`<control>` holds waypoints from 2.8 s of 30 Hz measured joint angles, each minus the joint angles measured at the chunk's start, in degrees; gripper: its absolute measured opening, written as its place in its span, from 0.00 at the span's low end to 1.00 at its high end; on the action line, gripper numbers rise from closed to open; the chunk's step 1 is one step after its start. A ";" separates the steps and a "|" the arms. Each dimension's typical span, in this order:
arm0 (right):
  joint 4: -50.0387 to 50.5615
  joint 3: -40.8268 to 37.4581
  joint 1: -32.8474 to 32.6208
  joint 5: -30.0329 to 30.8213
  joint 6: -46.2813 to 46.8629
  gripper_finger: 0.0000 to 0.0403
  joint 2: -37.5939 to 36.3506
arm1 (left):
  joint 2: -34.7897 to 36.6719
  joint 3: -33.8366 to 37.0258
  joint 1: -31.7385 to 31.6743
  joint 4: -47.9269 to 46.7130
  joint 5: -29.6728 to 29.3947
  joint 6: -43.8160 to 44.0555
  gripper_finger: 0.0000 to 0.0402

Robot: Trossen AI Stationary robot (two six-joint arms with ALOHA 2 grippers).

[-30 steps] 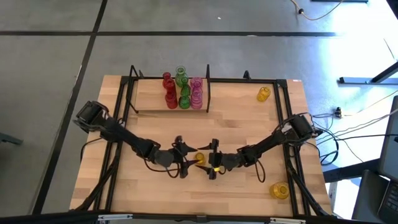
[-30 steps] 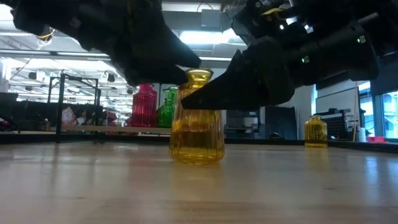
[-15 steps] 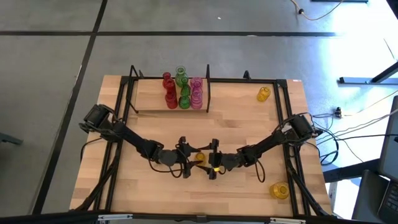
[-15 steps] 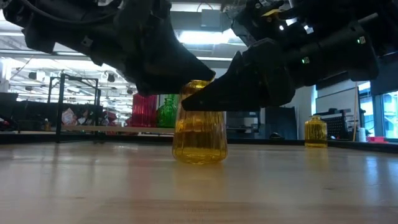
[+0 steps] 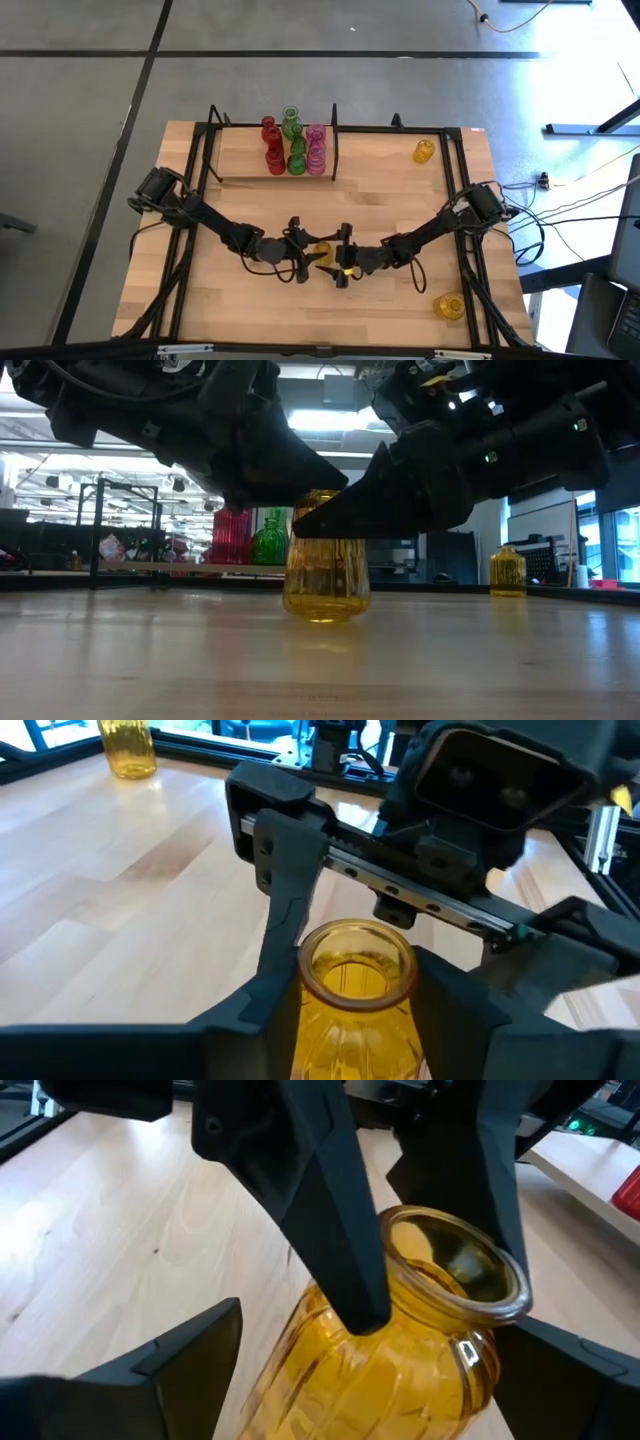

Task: Sort vases onto shelf
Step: Put the middle yellow vase on the shelf

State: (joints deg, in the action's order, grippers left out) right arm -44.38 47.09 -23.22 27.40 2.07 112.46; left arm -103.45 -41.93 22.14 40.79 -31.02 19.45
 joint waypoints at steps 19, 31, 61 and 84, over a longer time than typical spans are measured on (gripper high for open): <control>24.90 -0.02 -10.12 8.20 -5.12 0.90 -18.67 | 20.52 0.08 8.72 -26.41 -8.51 7.62 0.37; 31.03 -6.40 -12.13 8.53 8.14 0.90 -21.03 | 36.01 -3.72 11.41 -58.51 -10.73 23.60 0.37; 10.97 -20.20 -12.02 7.54 11.16 0.90 -21.03 | 38.37 -21.55 -22.19 -101.77 -20.11 29.48 0.38; 11.32 -20.18 -12.02 5.54 12.43 0.90 -20.98 | 50.92 -4.67 -47.81 -70.99 -14.44 2.31 0.38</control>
State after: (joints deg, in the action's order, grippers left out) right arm -33.06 26.91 -35.24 32.94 14.50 91.48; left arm -52.53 -46.60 -25.67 -30.20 -45.46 21.76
